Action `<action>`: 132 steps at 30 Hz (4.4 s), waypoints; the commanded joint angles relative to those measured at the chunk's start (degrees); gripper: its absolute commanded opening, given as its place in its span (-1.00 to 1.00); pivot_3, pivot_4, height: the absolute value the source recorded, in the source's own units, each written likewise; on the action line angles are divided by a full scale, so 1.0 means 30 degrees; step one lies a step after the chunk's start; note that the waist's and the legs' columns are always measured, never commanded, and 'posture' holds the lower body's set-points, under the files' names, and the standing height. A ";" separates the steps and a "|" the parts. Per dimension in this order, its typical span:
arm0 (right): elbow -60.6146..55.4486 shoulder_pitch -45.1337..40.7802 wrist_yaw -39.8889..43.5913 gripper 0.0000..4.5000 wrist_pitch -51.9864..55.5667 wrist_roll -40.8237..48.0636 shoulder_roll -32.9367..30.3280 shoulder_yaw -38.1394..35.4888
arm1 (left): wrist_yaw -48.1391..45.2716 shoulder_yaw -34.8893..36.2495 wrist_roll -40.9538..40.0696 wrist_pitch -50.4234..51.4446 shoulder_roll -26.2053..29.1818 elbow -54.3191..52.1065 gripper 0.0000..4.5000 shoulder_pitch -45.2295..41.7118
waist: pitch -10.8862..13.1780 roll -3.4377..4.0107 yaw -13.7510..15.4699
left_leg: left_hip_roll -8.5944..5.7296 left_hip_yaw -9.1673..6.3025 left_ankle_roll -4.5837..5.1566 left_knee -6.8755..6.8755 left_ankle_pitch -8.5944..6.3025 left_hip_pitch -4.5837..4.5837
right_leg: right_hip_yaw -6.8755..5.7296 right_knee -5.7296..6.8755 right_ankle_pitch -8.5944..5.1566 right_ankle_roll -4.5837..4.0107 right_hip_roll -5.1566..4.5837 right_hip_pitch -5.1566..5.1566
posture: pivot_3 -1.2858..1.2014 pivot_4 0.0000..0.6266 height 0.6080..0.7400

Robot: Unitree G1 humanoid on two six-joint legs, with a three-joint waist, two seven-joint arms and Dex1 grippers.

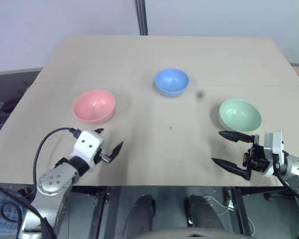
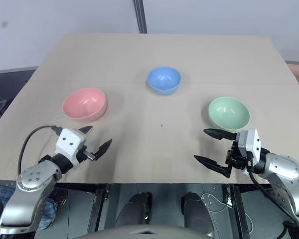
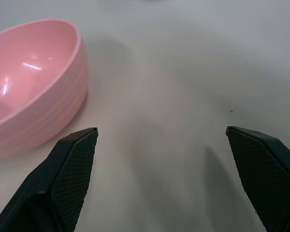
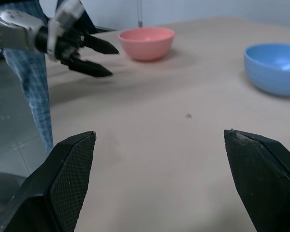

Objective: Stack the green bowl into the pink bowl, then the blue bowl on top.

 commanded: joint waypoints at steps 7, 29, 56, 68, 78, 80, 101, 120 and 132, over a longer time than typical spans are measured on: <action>-0.1213 -0.0782 -0.1160 0.98 0.1509 0.0241 -0.0205 0.0203 | -0.0118 -0.0926 0.2876 0.1430 0.2569 0.0351 1.00 -0.2556 | 0.0007 -0.0006 -0.0010 | -0.0004 -0.0014 0.0001 -0.0005 -0.0001 -0.0026 | -0.0019 0.0000 0.0002 -0.0001 -0.0011 -0.0014 | 0.03 -0.52 1.00; -0.0949 -0.1834 -0.1635 0.98 0.1883 0.0282 0.0197 0.0397 | -0.1473 -0.0872 0.2977 0.4819 0.4083 0.0503 1.00 -0.5264 | 0.0017 -0.0003 -0.0114 | -0.0007 -0.0018 0.0001 -0.0005 -0.0001 -0.0033 | -0.0025 0.0005 0.0003 0.0001 -0.0014 -0.0019 | 0.03 -0.52 1.00; -0.0978 -0.2859 -0.5819 0.98 0.2093 0.0391 0.3084 -0.0127 | -0.3250 -0.5035 0.5607 -0.0404 0.6061 0.7821 1.00 -0.9038 | 0.0015 0.0008 -0.0110 | -0.0007 -0.0017 0.0001 -0.0008 0.0000 -0.0016 | -0.0027 0.0018 0.0003 0.0000 -0.0011 -0.0019 | 0.03 -0.52 1.00; -0.1851 -0.1290 -0.6576 0.98 0.2334 0.0429 0.3355 -0.0501 | -0.3958 -0.6303 0.6530 -0.2736 0.5553 1.0187 1.00 -1.0471 | -0.0025 0.0072 -0.0016 | -0.0014 -0.0023 0.0004 -0.0005 0.0001 -0.0005 | -0.0029 0.0047 0.0003 0.0001 -0.0009 -0.0014 | 0.03 -0.52 1.00; -0.2390 -0.0913 -0.7137 1.00 0.3183 0.0933 0.3098 -0.0506 | -0.4145 -0.6403 0.6812 -0.3485 0.5181 1.1035 -0.69 -1.0884 | -0.0041 0.0098 -0.0079 | -0.0008 -0.0018 0.0005 -0.0002 0.0002 0.0006 | -0.0021 0.0050 0.0003 0.0002 0.0000 -0.0009 | 0.03 -0.52 1.00; -0.2435 -0.0928 -0.7246 1.00 0.3414 0.1021 0.3038 -0.0480 | -0.4129 -0.6376 0.6879 -0.3496 0.5139 1.0993 -0.97 -1.0809 | -0.0049 0.0107 -0.0073 | -0.0004 -0.0025 0.0005 -0.0002 0.0002 0.0003 | -0.0027 0.0051 0.0003 0.0001 0.0003 -0.0007 | 0.03 -0.52 1.00; -0.2610 -0.0658 -0.7245 1.00 0.4253 0.2108 0.2625 -0.0761 | -0.5827 -0.6678 0.6289 -0.6687 0.5124 0.9914 -0.97 -1.1633 | -0.0038 0.0095 -0.0010 | -0.0013 -0.0023 0.0005 -0.0002 0.0002 -0.0030 | -0.0027 0.0029 0.0003 0.0001 -0.0004 -0.0016 | 0.03 -0.52 1.00; -0.2641 -0.0358 -0.6207 1.00 0.3754 0.1987 0.2409 -0.0598 | -1.3841 -1.0899 0.2335 -1.3932 0.2496 0.8048 -0.97 -1.5782 | -0.0019 0.0068 -0.0136 | -0.0011 -0.0026 0.0005 0.0007 0.0002 -0.0052 | -0.0029 0.0027 0.0004 0.0001 0.0008 -0.0025 | 0.03 -0.52 1.00; -0.3014 0.0494 -0.5149 1.00 0.2706 0.1158 0.1974 -0.0593 | -1.6220 -1.1435 0.2305 -1.3478 0.2630 0.9038 -0.63 -1.6128 | -0.0018 0.0067 -0.0122 | -0.0013 -0.0028 0.0006 0.0021 0.0002 -0.0055 | -0.0030 0.0026 0.0003 0.0003 0.0011 -0.0021 | 0.03 -0.52 1.00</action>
